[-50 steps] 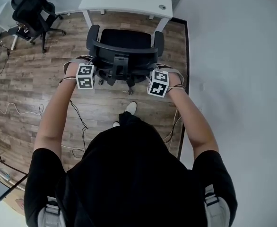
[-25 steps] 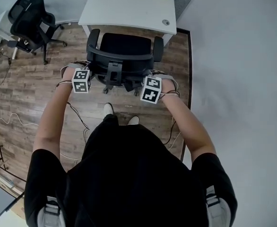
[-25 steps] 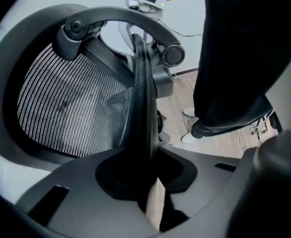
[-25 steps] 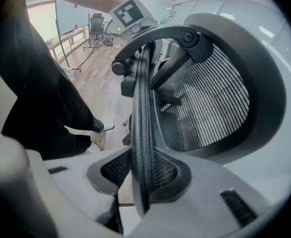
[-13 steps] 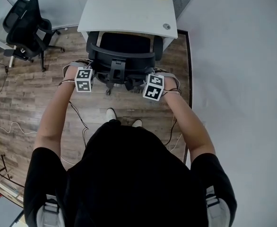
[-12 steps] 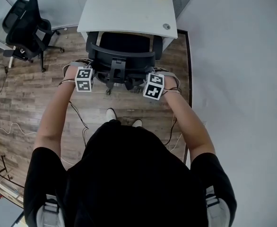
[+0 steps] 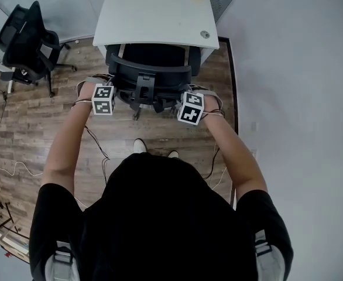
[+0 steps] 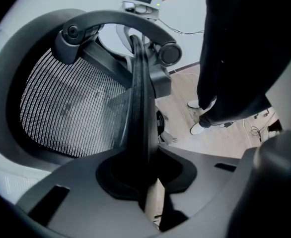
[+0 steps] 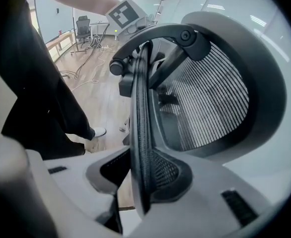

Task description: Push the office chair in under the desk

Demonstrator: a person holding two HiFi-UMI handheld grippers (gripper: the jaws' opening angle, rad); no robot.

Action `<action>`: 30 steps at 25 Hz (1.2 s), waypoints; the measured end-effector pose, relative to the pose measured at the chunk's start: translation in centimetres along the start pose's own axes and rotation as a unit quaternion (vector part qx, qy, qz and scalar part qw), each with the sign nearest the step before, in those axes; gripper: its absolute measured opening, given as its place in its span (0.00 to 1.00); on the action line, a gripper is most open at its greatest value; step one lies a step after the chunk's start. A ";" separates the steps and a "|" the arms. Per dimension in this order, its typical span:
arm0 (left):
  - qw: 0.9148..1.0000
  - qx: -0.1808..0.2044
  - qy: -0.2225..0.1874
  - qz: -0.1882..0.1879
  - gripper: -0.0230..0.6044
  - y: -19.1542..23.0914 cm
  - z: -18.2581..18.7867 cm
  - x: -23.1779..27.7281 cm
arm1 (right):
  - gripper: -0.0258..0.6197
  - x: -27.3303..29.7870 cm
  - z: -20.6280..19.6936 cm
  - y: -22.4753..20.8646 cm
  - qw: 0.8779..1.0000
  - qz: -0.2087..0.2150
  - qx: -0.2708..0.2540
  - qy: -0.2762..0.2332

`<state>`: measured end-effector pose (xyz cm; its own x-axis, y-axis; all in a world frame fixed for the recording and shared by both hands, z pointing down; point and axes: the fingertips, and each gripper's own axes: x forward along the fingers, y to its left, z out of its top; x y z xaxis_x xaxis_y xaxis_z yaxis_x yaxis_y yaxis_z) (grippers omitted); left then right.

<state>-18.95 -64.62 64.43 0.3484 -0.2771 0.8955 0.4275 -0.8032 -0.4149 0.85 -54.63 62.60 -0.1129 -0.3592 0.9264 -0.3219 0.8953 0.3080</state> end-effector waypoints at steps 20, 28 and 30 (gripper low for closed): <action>0.998 0.042 -0.013 -0.034 0.37 -2.3 -0.3 0.0 | 0.25 -5.6 0.2 1.1 0.993 -0.056 0.093 -0.054; 0.999 0.021 -0.023 -0.012 0.41 0.3 1.3 -4.4 | 0.25 -8.6 -0.6 2.0 0.985 -0.087 0.116 -0.095; 0.997 -0.032 -0.063 0.014 0.41 0.8 3.1 -6.5 | 0.25 -10.1 -0.1 1.5 0.977 -0.100 0.132 -0.136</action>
<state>-18.31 -61.84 57.80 0.4627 -0.2340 0.8551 0.3643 -0.8292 -0.4240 1.55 -49.60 53.71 -0.2571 -0.6083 0.7509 -0.5908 0.7138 0.3760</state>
